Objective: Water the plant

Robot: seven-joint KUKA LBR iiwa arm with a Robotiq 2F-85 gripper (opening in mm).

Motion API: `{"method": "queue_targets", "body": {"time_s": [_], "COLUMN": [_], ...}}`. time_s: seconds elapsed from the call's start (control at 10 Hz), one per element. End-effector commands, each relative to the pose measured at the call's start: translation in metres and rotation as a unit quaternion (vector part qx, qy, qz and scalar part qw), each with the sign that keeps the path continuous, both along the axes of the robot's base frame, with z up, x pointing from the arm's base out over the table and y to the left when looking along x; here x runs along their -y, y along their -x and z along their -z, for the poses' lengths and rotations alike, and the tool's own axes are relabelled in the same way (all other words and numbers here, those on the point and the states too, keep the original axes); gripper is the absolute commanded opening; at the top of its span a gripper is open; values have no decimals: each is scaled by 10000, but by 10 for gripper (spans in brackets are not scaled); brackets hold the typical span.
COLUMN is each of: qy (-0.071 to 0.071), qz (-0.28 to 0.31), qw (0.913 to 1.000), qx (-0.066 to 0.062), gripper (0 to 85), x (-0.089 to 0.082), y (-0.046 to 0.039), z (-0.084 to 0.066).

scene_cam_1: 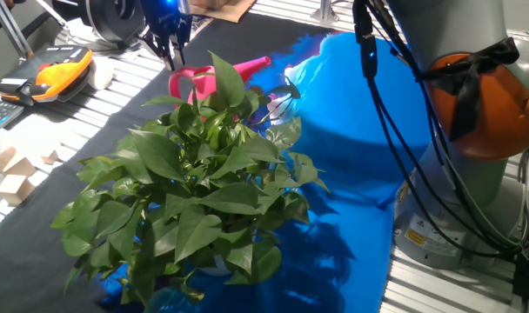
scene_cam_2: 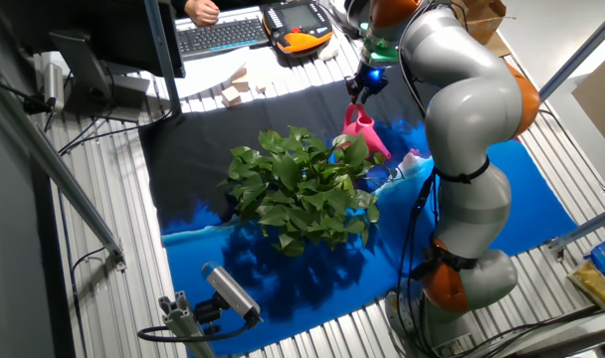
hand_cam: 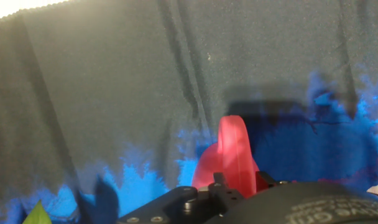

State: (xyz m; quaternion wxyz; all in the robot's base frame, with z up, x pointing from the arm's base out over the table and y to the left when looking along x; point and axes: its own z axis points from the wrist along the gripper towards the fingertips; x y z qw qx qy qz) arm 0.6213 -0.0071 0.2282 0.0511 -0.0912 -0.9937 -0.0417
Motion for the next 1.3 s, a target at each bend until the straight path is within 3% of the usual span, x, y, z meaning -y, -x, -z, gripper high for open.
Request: {"method": "queue_targets", "body": {"time_s": [0.0, 1.2], "qy": [2, 106], "qz": [-16, -273], "qw": [10000, 9996], "qx": [9, -18], "gripper": [850, 850], "x": [3, 10], "y": [-9, -86], "z": [14, 155]}}
